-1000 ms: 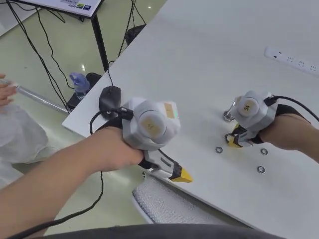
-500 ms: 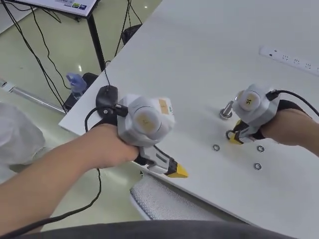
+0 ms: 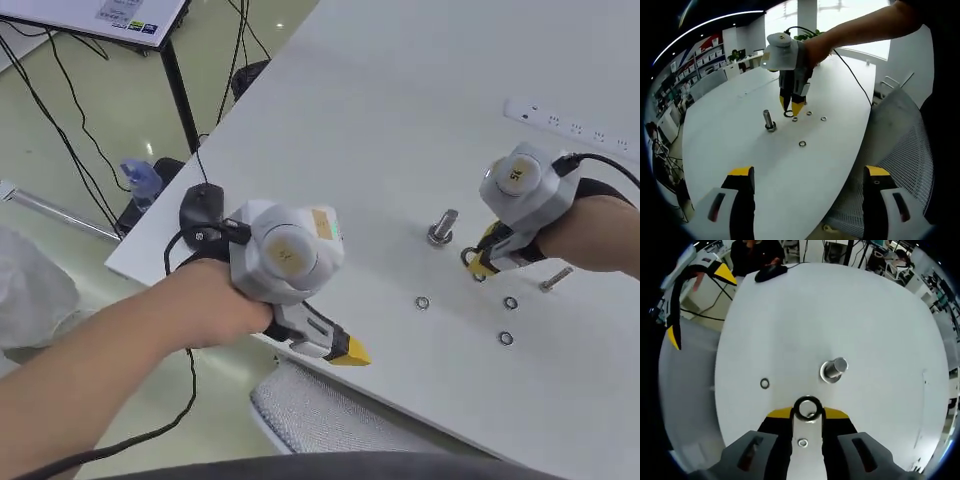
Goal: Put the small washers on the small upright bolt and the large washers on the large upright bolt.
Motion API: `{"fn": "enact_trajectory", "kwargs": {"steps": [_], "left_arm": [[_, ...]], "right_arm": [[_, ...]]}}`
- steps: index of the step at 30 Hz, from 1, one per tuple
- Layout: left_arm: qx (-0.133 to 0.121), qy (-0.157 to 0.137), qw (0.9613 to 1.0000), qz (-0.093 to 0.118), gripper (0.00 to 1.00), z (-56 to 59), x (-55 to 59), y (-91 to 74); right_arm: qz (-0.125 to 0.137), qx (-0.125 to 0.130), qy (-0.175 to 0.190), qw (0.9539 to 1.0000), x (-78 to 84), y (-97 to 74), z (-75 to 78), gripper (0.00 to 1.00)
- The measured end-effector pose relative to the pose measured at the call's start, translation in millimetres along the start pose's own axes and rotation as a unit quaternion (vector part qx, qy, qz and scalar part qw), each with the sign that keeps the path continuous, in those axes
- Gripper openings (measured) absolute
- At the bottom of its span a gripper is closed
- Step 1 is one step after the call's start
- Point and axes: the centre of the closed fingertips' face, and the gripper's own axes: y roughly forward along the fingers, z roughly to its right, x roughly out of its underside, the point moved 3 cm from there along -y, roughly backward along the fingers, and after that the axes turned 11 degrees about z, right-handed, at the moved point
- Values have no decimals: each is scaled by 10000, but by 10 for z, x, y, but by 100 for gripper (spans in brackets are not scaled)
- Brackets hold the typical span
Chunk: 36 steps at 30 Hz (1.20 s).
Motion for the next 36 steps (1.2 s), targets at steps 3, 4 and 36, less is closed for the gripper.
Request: {"fn": "enact_trajectory", "kwargs": {"steps": [3,4,36], "left_arm": [[20,18,10000,-10,90,1,-4,3],[25,37,10000,-17,90,-4,-7,6],[81,-1,10000,-38,90,-71,-8,9]], "right_arm": [[9,52,2,10000,-52,-62,49,21],[16,47,-2,10000,-68,-49,82,21],[186,112,-87,9997,-535,-38,275,21]]}}
